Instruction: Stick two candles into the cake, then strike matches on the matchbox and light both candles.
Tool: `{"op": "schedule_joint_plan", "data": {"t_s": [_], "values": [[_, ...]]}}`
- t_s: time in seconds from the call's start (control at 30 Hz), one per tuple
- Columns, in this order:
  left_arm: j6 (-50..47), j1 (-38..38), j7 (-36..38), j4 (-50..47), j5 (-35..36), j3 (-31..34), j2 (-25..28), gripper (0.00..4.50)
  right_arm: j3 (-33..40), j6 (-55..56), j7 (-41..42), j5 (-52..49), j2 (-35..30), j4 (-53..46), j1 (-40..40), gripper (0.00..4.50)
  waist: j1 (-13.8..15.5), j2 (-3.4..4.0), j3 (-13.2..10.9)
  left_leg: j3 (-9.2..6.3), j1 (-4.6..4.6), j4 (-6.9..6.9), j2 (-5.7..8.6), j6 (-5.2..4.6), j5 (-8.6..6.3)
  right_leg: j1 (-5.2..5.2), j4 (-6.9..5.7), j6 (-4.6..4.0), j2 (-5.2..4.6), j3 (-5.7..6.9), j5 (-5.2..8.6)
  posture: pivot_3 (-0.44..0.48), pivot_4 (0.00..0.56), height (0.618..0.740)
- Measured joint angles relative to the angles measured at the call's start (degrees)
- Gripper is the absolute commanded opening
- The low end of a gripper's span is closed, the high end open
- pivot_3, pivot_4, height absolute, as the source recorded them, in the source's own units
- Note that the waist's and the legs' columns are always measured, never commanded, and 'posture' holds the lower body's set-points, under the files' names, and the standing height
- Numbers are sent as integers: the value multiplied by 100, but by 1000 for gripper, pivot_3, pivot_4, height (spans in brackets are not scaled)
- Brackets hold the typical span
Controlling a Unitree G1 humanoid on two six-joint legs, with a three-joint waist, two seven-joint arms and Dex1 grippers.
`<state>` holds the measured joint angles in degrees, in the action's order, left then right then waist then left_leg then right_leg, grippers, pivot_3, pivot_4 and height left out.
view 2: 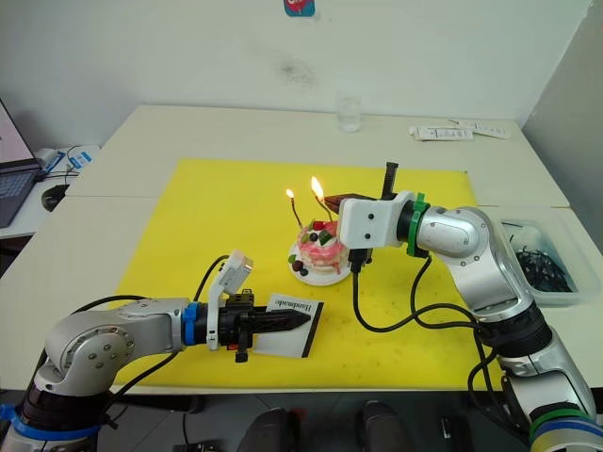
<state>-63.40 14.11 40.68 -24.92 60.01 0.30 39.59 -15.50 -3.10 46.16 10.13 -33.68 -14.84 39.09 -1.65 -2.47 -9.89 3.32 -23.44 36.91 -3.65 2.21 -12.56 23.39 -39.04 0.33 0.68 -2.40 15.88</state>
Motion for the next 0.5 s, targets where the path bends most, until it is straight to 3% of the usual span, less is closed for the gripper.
{"op": "schedule_joint_plan", "data": {"t_s": [0.5], "values": [[-8,25,-5,0,-1,-3,-49,0,1,1,-1,17,-1,1,0,17,0,0,0,0,0,0,0,0,0,0,0,0,0,0,0,0,150,740]]}}
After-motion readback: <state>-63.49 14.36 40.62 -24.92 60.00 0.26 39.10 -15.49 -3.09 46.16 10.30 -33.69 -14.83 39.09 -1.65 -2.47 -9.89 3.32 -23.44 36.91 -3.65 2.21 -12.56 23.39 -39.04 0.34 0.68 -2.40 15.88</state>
